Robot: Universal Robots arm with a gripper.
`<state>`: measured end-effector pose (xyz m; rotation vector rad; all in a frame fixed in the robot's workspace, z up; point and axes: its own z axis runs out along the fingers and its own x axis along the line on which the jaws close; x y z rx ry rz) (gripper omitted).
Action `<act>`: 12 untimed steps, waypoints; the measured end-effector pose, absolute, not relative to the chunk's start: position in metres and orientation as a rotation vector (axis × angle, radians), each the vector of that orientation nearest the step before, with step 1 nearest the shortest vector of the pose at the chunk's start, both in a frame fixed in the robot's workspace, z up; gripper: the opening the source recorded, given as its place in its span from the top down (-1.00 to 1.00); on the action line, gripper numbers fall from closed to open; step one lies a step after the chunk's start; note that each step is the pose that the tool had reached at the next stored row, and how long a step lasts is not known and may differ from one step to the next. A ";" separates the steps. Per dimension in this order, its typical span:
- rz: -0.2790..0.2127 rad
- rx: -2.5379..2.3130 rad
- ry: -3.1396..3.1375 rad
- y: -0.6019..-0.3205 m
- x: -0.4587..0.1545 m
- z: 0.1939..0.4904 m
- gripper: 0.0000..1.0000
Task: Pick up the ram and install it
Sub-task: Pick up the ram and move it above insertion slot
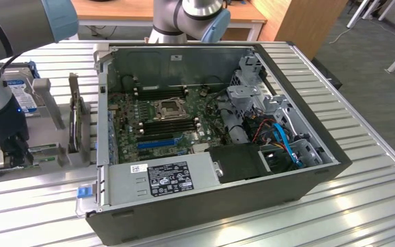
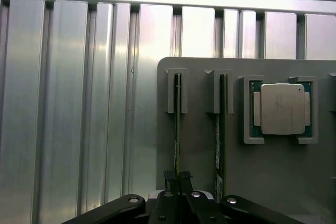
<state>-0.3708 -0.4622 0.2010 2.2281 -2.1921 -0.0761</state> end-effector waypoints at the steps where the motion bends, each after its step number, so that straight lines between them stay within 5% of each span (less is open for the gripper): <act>1: -0.076 2.228 -2.192 -0.462 -0.371 0.201 0.76; 12: -0.076 2.228 -2.192 -0.462 -0.371 0.208 0.76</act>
